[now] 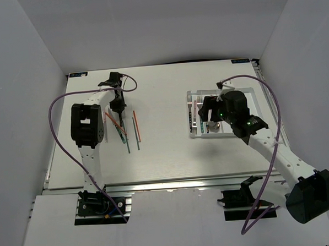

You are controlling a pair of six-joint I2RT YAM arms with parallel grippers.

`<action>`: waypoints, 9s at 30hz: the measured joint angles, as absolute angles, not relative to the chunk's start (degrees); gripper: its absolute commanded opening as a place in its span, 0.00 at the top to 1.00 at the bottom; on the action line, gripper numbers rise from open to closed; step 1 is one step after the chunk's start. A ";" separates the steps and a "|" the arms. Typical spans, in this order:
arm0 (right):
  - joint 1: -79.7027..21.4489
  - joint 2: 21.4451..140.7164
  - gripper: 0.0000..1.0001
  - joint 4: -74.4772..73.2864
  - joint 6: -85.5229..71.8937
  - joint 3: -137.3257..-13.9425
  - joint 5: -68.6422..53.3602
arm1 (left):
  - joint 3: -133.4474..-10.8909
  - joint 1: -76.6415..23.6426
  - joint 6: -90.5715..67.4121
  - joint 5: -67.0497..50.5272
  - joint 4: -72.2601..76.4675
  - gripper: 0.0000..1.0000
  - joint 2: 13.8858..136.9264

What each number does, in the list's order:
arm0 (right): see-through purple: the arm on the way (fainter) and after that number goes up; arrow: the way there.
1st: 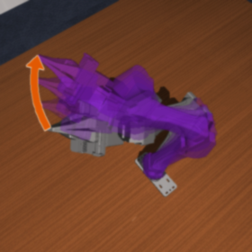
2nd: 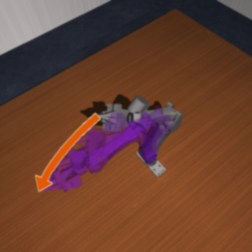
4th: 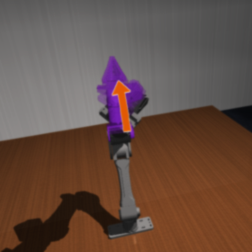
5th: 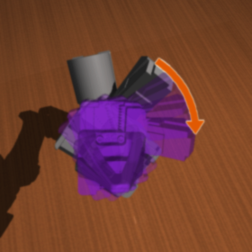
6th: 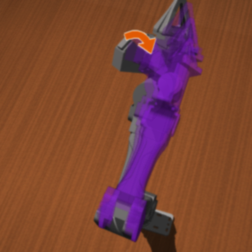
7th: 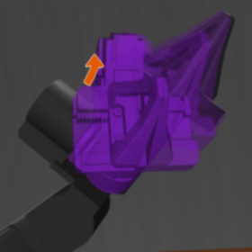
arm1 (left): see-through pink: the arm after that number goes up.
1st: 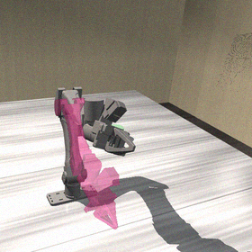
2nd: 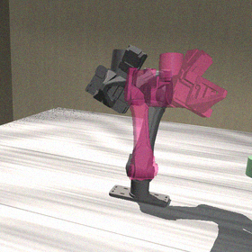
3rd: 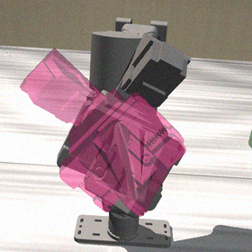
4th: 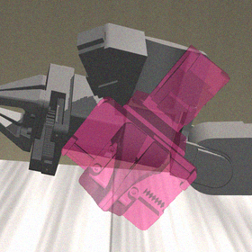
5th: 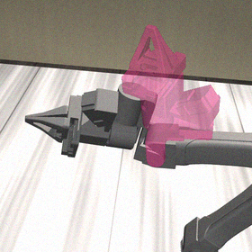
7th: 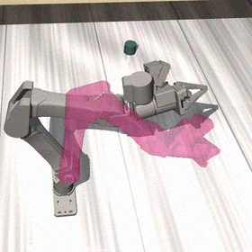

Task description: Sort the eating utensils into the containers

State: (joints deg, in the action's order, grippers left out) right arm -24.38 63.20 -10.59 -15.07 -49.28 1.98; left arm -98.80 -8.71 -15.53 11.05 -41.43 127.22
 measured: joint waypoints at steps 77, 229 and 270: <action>-22.09 76.79 1.00 -8.86 -22.57 -48.93 -2.72 | -72.47 -21.34 -25.61 12.73 -30.89 0.02 55.92; -16.75 64.12 0.11 -10.13 -14.26 -48.82 -10.79 | -66.06 2.11 -25.85 15.57 -36.01 1.00 100.66; -50.57 107.28 1.00 13.76 -32.58 -74.02 -20.78 | -54.92 -16.36 -39.05 -10.39 -23.03 0.58 68.51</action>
State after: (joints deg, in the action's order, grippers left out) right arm -50.57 107.28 13.76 -32.58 -74.02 -20.78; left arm -54.92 -16.36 -39.05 -10.39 -23.03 68.51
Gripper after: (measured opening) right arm 0.056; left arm 0.239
